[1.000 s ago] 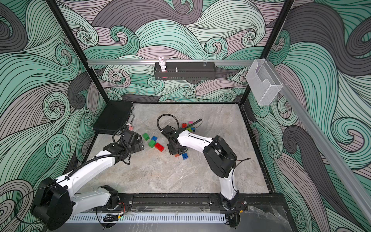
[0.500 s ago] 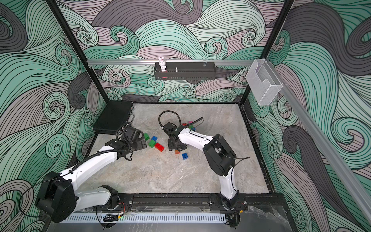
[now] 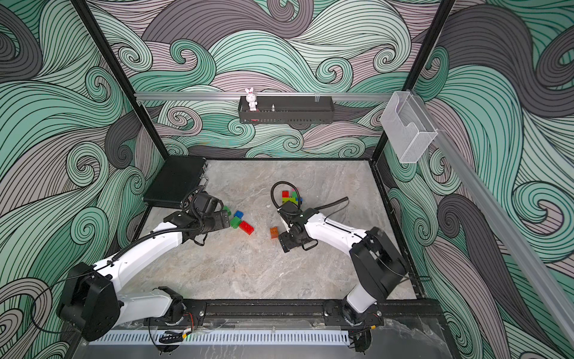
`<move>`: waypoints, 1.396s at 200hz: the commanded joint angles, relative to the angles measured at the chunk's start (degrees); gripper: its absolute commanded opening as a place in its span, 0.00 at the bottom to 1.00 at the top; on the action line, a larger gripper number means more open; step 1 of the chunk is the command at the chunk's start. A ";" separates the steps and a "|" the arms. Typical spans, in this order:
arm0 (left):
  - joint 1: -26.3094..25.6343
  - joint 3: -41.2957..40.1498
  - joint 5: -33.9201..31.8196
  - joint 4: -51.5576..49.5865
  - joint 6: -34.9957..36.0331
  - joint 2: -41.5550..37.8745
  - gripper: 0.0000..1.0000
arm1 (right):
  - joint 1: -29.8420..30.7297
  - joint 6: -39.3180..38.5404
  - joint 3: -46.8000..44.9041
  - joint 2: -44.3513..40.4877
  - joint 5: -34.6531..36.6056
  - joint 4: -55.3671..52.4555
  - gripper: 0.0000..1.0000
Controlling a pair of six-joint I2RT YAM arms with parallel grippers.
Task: Assemble the number 4 with lego
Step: Pick up the lego brick from the center of the board.
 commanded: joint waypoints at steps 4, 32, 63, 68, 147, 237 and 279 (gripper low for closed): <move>0.38 0.92 2.05 1.27 -0.02 -1.92 0.99 | 0.25 -3.07 1.08 1.73 -3.01 3.81 0.79; 0.40 -0.13 2.38 2.20 -0.48 -2.51 0.99 | 0.29 -2.13 2.34 4.98 -1.52 5.14 0.71; 0.48 -1.05 3.73 3.59 -1.24 -3.01 0.99 | 0.60 -1.65 1.80 6.13 3.31 6.39 0.53; 0.51 -1.31 4.25 4.04 -1.30 -3.15 0.99 | 0.60 -1.79 1.70 6.20 3.54 6.61 0.52; 0.64 -1.49 9.09 4.28 0.09 -3.43 0.98 | 1.61 -2.81 1.83 6.70 5.05 7.47 0.35; -0.35 13.89 65.27 -2.27 12.81 0.92 0.87 | 4.24 -20.95 -14.58 -28.22 -16.97 31.38 0.29; -3.72 17.01 69.76 -2.58 13.98 2.69 0.84 | 4.98 -25.62 -17.08 -32.87 -19.79 36.40 0.30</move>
